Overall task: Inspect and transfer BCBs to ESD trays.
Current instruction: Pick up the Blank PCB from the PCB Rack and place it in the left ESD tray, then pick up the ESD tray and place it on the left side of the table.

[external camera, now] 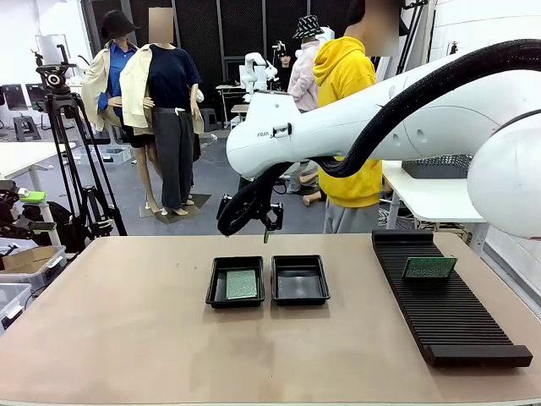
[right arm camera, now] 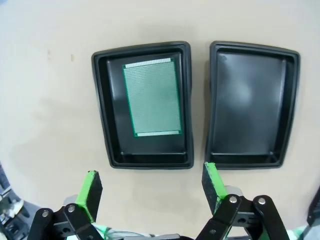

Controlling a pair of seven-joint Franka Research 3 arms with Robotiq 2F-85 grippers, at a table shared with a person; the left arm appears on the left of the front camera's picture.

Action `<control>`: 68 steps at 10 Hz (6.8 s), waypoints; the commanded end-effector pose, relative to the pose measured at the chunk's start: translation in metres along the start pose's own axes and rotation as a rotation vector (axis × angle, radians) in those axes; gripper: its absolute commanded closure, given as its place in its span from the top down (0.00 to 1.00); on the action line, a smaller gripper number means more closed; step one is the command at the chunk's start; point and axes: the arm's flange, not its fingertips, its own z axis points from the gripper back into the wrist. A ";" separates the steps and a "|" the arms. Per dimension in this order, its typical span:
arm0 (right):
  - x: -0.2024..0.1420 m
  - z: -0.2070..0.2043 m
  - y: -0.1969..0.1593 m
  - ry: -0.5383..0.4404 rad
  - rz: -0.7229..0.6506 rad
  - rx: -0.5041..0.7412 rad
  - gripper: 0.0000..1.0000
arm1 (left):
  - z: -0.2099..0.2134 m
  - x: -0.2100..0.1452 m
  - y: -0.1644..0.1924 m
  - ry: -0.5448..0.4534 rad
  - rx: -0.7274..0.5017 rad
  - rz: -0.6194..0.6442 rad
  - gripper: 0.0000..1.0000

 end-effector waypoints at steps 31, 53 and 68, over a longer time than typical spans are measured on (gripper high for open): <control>0.023 0.109 -0.412 0.048 -0.245 0.818 1.00 | -0.338 -0.028 -0.086 0.443 0.676 -0.020 1.00; -0.034 0.114 -0.505 -0.025 -0.240 1.023 1.00 | -0.449 -0.018 0.021 0.240 1.124 0.049 0.92; -0.034 0.114 -0.505 -0.025 -0.240 1.023 1.00 | -0.444 -0.022 0.024 0.267 1.110 0.067 0.00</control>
